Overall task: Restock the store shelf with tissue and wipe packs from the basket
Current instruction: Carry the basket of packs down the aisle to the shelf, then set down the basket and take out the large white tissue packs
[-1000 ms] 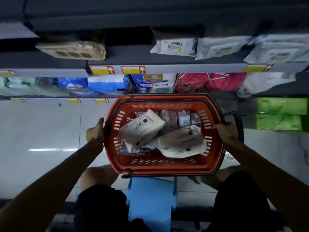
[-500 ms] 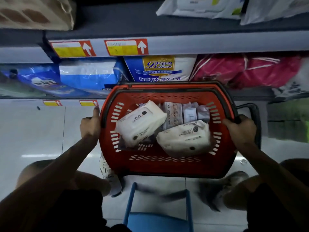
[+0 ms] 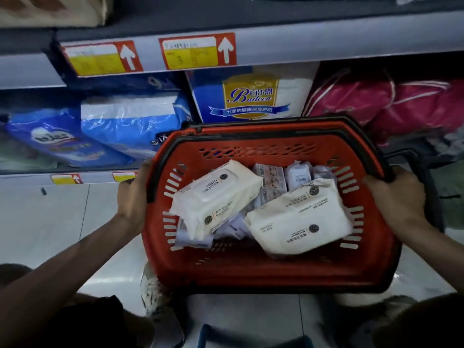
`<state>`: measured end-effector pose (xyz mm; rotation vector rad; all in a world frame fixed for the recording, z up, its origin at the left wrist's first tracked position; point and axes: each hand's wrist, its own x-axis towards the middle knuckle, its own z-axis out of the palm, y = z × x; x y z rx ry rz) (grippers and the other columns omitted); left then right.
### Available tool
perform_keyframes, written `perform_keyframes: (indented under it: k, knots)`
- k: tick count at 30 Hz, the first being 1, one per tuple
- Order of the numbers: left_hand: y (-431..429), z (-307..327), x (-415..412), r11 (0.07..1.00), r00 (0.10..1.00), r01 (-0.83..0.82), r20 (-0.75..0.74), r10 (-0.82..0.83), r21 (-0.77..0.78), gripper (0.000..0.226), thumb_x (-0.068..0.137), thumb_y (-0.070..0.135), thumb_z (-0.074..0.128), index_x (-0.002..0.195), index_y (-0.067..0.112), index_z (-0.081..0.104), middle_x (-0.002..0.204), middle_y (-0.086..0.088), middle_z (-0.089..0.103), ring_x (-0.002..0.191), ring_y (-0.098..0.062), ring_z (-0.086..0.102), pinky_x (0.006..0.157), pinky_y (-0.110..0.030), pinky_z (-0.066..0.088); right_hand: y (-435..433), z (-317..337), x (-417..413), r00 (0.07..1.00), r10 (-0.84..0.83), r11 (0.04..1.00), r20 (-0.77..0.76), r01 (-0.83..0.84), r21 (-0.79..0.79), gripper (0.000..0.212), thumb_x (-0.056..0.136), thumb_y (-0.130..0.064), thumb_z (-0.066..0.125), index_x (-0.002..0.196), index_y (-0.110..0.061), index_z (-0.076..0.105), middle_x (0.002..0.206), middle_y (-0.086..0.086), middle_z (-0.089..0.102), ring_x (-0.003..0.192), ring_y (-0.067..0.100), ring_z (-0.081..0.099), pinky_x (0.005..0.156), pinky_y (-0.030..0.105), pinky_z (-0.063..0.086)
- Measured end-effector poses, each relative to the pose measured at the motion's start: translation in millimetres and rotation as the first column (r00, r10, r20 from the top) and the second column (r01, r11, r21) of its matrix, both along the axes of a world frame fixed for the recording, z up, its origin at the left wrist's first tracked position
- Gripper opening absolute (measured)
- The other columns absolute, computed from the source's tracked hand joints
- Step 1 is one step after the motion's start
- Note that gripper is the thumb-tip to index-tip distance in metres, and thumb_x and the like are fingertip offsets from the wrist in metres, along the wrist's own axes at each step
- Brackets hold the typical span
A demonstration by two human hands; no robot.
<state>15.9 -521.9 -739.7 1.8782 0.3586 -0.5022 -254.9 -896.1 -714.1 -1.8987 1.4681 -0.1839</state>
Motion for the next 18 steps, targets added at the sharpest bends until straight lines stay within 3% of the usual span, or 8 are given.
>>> perform_keyframes:
  k: [4,7,12,15,18]
  knots:
    - [2,-2,-2,0.999,0.999,-0.032,0.025,0.032,0.000,0.052,0.084,0.060,0.062,0.092,0.011,0.078,0.091,-0.014,0.079,0.097,-0.040,0.074,0.089,-0.055,0.062,8,10,-3,1.000,-0.022,1.000,0.009,0.022,-0.013,0.019,0.085,-0.022,0.074,0.073,-0.011,0.064,0.065,0.002,0.057,0.059,0.020,0.056,0.057,0.030,0.043]
    - [6,1,-6,0.999,0.996,0.009,0.091,-0.012,0.031,0.059,0.084,0.061,0.065,0.094,0.005,0.077,0.090,-0.015,0.079,0.095,-0.038,0.075,0.088,-0.057,0.061,13,16,-4,1.000,-0.021,0.999,-0.014,0.021,-0.038,0.023,0.086,-0.023,0.075,0.079,-0.002,0.067,0.064,0.004,0.056,0.057,0.021,0.054,0.060,0.032,0.044]
    - [13,7,-18,0.932,0.918,0.297,0.206,-0.339,0.210,0.058,0.080,0.075,0.069,0.090,0.018,0.077,0.083,-0.004,0.080,0.077,-0.025,0.078,0.082,-0.051,0.064,24,23,-10,0.995,0.078,0.990,-0.059,-0.084,-0.109,0.033,0.088,-0.032,0.073,0.085,0.000,0.066,0.084,0.020,0.068,0.075,0.032,0.063,0.069,0.037,0.048]
    - [20,9,-26,0.857,0.851,0.388,0.226,-0.474,0.338,0.062,0.079,0.079,0.068,0.105,0.023,0.076,0.096,-0.004,0.080,0.081,-0.019,0.077,0.081,-0.046,0.064,32,34,-13,0.990,0.101,0.987,-0.099,-0.112,-0.119,0.037,0.091,-0.032,0.071,0.102,0.003,0.066,0.102,0.024,0.070,0.087,0.037,0.065,0.074,0.038,0.046]
    - [26,7,-31,0.697,0.743,0.351,0.267,-0.614,0.626,0.088,0.072,0.095,0.055,0.118,0.022,0.070,0.111,-0.011,0.070,0.102,-0.026,0.069,0.089,-0.044,0.060,36,40,-14,0.983,0.125,0.985,-0.132,-0.138,-0.099,0.059,0.093,-0.034,0.072,0.130,0.007,0.051,0.121,0.028,0.065,0.111,0.042,0.064,0.085,0.040,0.048]
